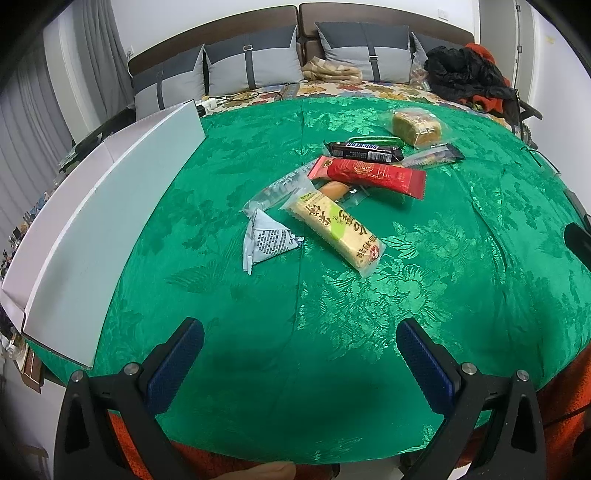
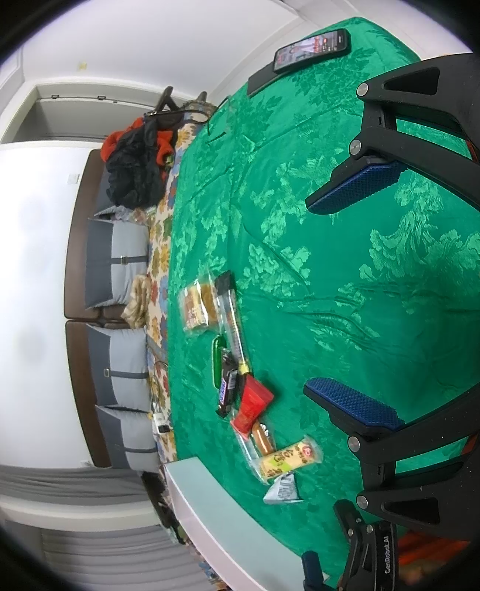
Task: Organize snacks
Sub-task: 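Reach the right tool to the yellow-green rice cake bar and grasp it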
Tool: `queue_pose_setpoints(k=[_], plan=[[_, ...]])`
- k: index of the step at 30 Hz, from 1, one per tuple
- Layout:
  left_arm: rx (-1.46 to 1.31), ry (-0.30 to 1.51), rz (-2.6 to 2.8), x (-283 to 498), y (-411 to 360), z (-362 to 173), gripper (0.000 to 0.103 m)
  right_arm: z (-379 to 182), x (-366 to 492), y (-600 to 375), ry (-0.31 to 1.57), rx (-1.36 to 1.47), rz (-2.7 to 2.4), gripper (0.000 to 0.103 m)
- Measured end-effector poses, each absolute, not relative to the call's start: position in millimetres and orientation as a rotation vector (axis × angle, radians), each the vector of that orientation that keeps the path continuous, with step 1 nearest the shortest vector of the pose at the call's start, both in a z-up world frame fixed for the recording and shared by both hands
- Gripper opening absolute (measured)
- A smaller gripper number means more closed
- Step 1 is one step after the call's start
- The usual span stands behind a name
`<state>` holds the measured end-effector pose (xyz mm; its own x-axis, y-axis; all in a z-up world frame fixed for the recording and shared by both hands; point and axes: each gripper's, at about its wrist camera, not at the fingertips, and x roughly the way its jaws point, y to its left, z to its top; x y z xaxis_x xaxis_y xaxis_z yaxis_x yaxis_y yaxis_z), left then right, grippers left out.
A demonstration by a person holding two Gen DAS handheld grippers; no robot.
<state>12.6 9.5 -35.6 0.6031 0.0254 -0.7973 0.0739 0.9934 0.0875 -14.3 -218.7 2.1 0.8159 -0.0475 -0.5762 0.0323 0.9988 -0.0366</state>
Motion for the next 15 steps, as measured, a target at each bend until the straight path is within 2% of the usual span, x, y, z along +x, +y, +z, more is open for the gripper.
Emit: queue_pose_setpoints(k=[9, 15], plan=[[0.078, 0.991, -0.005, 29, 31, -51, 0.103, 3, -7, -217, 0.654, -0.010, 0.019, 0.092], [0.001, 1.082, 0.026, 41, 60, -73, 0.103, -19, 38, -185, 0.895, 0.002, 0.291, 0.092]])
